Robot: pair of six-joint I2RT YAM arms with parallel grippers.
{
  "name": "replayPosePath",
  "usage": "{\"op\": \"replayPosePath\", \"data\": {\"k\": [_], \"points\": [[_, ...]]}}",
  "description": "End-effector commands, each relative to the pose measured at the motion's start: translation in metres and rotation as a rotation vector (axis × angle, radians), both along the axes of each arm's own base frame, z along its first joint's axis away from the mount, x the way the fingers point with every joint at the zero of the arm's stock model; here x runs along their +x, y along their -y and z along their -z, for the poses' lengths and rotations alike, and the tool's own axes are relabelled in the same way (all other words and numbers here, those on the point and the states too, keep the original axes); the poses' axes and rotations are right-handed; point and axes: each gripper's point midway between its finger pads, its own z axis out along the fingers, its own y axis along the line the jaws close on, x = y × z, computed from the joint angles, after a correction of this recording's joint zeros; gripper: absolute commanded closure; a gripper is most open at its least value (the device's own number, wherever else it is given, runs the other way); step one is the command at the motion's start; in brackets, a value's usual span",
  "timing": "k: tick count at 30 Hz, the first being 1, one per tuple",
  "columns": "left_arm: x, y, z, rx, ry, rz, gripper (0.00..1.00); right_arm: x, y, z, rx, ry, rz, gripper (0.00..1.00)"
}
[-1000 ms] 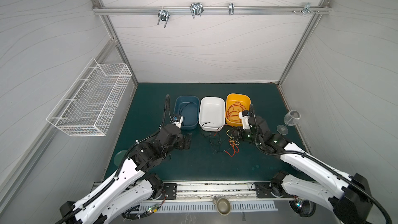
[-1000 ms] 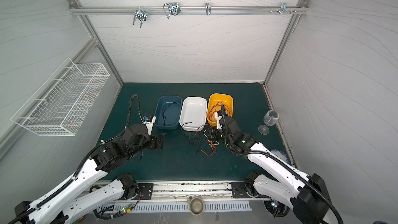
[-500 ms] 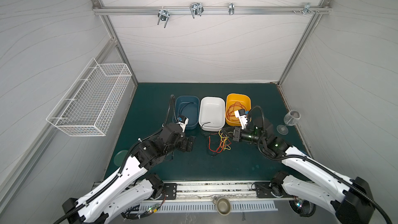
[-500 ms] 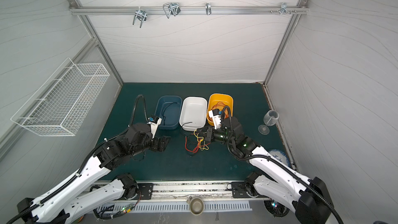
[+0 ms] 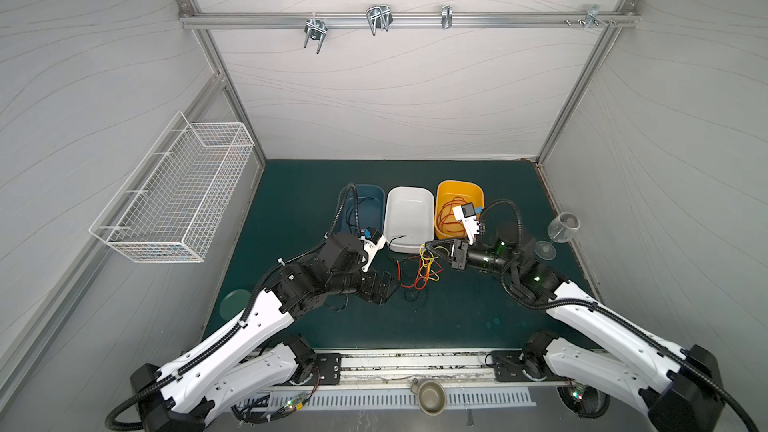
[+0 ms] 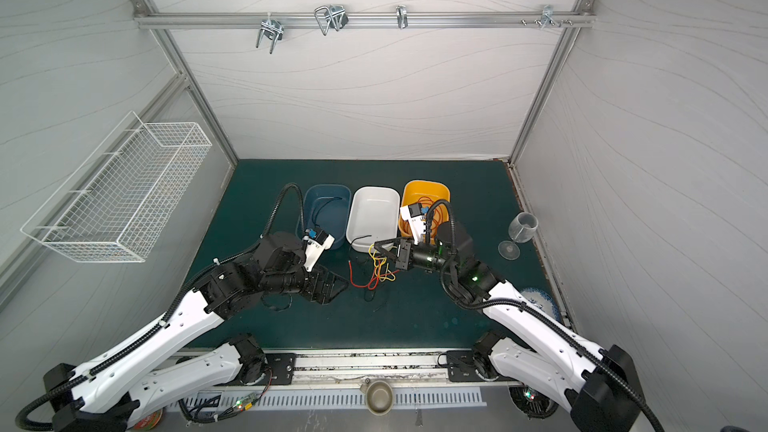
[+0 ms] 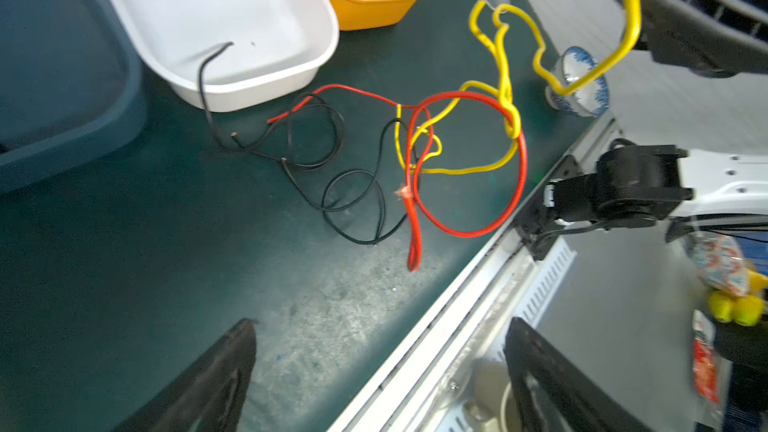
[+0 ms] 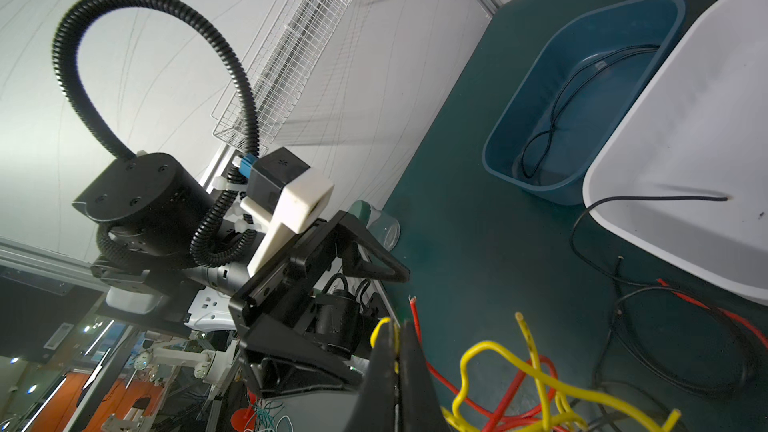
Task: Untangle the cables
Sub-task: 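Lift the yellow wires with the right gripper while the left reaches toward the pile, then grasp the red wire in the pile with the left gripper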
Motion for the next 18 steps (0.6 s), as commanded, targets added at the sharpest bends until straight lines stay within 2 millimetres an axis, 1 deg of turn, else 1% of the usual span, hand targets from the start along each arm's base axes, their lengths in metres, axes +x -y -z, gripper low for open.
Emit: {"op": "replayPosePath", "data": {"k": [1,5,7,10,13,14,18], "points": [[-0.003,0.023,-0.022,-0.159,-0.051,0.009,0.05,-0.004,0.003,-0.023,0.044,0.044,-0.008,1.0],[0.0,0.036,-0.023,-0.252,-0.073,0.002,0.07,-0.007,0.005,-0.025,0.05,0.045,-0.014,1.0],[0.006,0.038,-0.02,-0.242,-0.077,-0.013,0.11,-0.008,0.006,-0.027,0.051,0.046,-0.015,1.0],[0.012,0.043,-0.017,-0.218,-0.086,-0.019,0.21,-0.01,0.008,-0.032,0.057,0.055,-0.014,1.0],[0.016,0.05,-0.016,-0.221,-0.102,-0.012,0.36,-0.011,0.01,-0.034,0.056,0.06,-0.002,1.0],[0.016,0.051,-0.015,-0.221,-0.107,-0.007,0.42,-0.011,0.011,-0.033,0.054,0.06,0.002,1.0],[0.019,0.054,-0.01,-0.203,-0.122,-0.009,0.63,-0.012,0.013,-0.032,0.051,0.059,0.008,1.0]]}}
